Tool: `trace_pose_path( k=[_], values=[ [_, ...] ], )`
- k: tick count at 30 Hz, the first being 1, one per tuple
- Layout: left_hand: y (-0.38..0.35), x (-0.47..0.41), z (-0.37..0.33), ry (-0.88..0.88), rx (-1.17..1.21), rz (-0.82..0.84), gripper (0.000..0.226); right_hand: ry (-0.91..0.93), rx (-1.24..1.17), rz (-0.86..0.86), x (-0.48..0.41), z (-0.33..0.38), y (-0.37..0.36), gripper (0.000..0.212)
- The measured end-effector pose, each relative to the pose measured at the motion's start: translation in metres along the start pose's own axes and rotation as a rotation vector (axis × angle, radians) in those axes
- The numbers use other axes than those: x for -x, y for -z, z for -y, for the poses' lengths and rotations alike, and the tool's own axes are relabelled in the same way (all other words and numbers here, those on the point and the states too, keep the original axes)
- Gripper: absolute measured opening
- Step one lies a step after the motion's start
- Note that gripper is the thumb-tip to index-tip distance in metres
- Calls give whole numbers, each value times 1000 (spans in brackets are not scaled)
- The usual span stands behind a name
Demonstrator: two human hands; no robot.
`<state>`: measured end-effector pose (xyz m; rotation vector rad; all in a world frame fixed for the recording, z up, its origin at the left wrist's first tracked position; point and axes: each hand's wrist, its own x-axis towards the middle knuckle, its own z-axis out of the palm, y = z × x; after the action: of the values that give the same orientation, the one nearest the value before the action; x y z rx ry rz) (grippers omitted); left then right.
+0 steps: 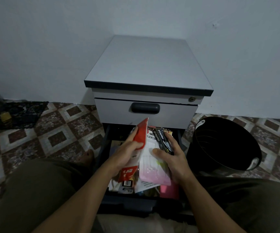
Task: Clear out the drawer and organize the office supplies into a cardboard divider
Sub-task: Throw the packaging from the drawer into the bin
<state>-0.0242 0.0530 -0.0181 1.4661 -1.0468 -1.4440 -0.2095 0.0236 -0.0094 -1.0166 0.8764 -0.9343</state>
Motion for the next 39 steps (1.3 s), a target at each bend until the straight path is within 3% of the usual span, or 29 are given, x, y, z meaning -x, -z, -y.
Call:
trace_pose_path(
  k=[5, 15, 23, 30, 39],
  values=[
    [1, 6, -7, -5, -122, -18, 84, 20, 31, 19, -1, 2, 2, 65],
    [5, 4, -32, -64, -36, -5, 80, 66, 89, 21, -4, 28, -5, 59],
    [-4, 6, -38, -95, 38, 26, 85, 23, 37, -3, -4, 21, -4, 76],
    [-19, 10, -27, -87, 90, 92, 74, -14, 51, -34, 5, 4, -10, 66],
    [-19, 22, -55, -170, 123, 127, 72, 61, 64, -21, 11, 36, -10, 59]
  ],
)
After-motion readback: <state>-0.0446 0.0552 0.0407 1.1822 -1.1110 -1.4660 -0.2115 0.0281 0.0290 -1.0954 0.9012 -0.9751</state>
